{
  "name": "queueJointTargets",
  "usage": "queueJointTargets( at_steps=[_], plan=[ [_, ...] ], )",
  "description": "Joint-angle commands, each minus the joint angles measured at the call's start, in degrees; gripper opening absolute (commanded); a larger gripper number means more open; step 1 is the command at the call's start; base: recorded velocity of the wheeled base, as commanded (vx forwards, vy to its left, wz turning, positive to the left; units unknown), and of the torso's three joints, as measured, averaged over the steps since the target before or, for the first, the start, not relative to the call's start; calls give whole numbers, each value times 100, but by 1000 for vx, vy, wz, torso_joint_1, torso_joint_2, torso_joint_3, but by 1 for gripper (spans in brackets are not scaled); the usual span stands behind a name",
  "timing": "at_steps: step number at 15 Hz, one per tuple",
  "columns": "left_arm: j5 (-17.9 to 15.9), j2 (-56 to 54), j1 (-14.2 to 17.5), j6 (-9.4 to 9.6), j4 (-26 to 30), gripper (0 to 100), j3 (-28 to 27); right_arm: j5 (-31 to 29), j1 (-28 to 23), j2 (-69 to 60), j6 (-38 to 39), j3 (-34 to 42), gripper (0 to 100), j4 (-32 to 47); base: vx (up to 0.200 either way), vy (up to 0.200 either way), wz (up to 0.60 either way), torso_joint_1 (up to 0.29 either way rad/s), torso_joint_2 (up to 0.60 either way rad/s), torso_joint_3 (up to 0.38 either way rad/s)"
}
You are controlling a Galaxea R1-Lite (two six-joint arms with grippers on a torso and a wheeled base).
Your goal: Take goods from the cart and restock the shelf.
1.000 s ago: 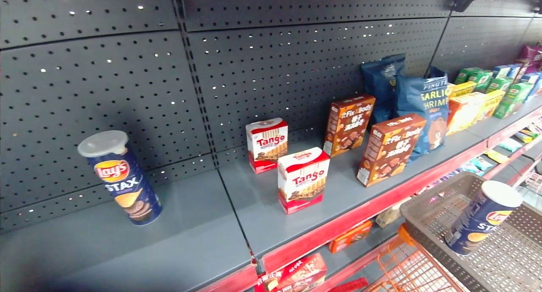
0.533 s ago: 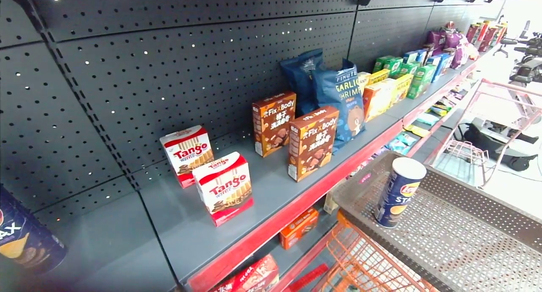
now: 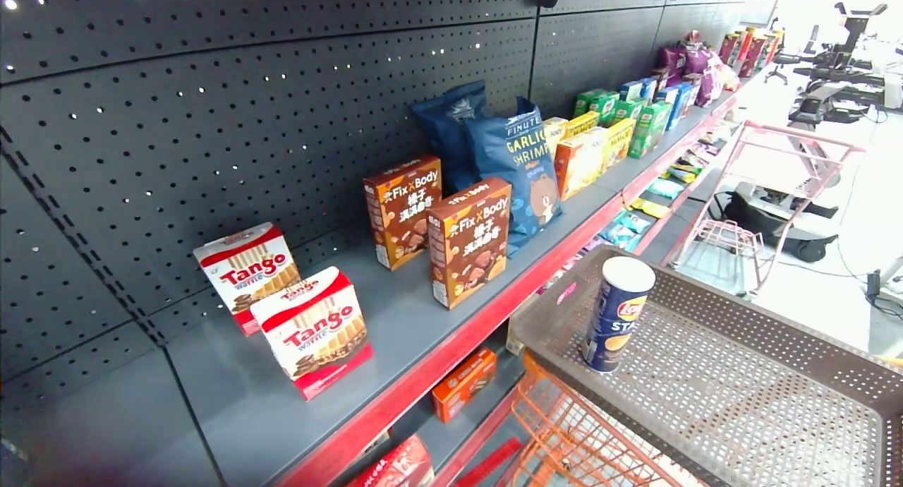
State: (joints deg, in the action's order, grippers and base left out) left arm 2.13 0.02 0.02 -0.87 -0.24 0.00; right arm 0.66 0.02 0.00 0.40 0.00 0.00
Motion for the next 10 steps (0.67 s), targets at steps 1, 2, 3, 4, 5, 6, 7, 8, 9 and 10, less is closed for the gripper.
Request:
queueJointTargets(
  at_steps=[1,2,3,4,5,6,7,8,9,10],
  plan=[
    [6,-2,-2,-1,-2,100,0,4,-2,0,-5,0,100,0,0,0,0,0,0,0],
    [6,-2,-2,-1,-2,100,0,4,-2,0,4,0,100,0,0,0,0,0,0,0],
    [6,-2,-2,-1,-2,100,0,4,-2,0,4,0,100,0,0,0,0,0,0,0],
    [6,-2,-2,-1,-2,100,0,4,-2,0,4,0,100,0,0,0,0,0,0,0],
    [6,-2,-2,-1,-2,100,0,4,-2,0,4,0,100,0,0,0,0,0,0,0],
    [6,-2,-2,-1,-2,100,0,4,-2,0,-5,0,100,0,0,0,0,0,0,0],
    [6,-2,-11,-1,-2,100,0,4,-2,0,4,0,100,0,0,0,0,0,0,0],
    [6,-2,-2,-1,-2,100,0,4,-2,0,4,0,100,0,0,0,0,0,0,0],
    [6,-2,-2,-1,-2,100,0,4,-2,0,-5,0,100,0,0,0,0,0,0,0],
    [6,-2,-2,-1,-2,100,0,4,-2,0,4,0,100,0,0,0,0,0,0,0]
  ],
)
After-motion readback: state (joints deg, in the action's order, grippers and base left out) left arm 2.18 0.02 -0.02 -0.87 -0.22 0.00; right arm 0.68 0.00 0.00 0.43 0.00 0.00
